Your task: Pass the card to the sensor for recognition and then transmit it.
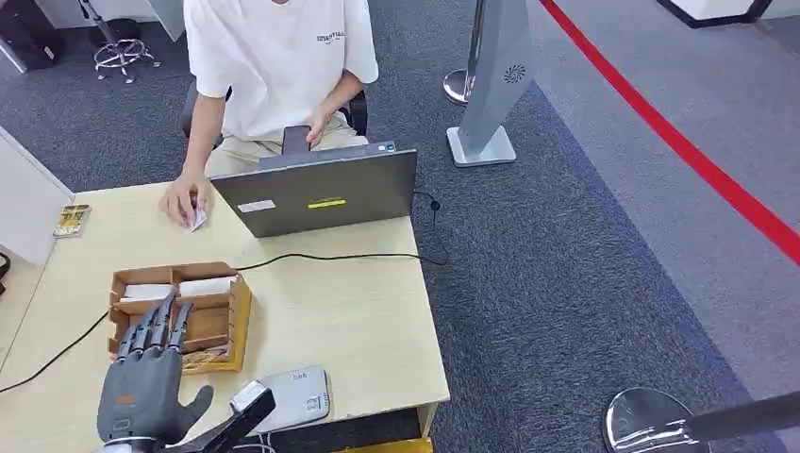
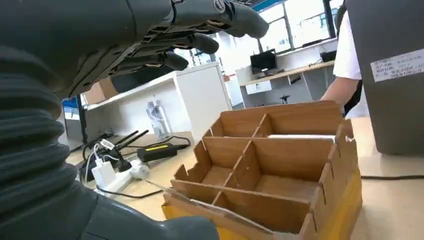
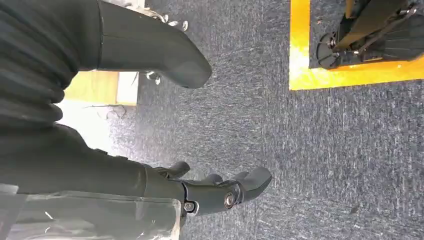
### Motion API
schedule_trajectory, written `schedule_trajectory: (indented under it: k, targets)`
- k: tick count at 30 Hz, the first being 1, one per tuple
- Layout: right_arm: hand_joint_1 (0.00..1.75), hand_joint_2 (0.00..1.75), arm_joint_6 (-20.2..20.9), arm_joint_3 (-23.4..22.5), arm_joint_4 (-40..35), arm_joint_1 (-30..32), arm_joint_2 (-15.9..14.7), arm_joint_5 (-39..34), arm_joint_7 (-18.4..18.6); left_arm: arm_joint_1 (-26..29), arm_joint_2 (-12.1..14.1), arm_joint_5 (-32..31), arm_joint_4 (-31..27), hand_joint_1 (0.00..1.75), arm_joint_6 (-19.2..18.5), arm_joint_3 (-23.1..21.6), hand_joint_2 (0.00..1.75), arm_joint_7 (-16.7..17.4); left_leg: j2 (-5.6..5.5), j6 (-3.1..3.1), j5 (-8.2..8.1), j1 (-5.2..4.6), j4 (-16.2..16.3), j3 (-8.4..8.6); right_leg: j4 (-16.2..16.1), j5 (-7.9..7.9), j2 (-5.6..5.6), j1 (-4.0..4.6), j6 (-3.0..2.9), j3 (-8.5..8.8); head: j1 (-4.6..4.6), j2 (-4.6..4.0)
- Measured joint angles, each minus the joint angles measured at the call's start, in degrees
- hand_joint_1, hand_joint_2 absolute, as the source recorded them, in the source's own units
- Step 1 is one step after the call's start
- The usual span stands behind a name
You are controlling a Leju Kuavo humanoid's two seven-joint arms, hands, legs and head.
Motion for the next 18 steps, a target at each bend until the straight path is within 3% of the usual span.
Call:
schedule_trajectory:
  k: [18]
  targets:
    - [0.00,1.75,0.7,0.9,-1.4,1.0,0.2,-0.9,1.0,3.5,-0.6,0.0,1.2,0.00,0.3,5.9,1.75,-0.2,-0.02,0.00,0.00,0.00,0.0,0.00,0.0,0.00,-0.03,0.00,0.00,0.01,0.00,0.00]
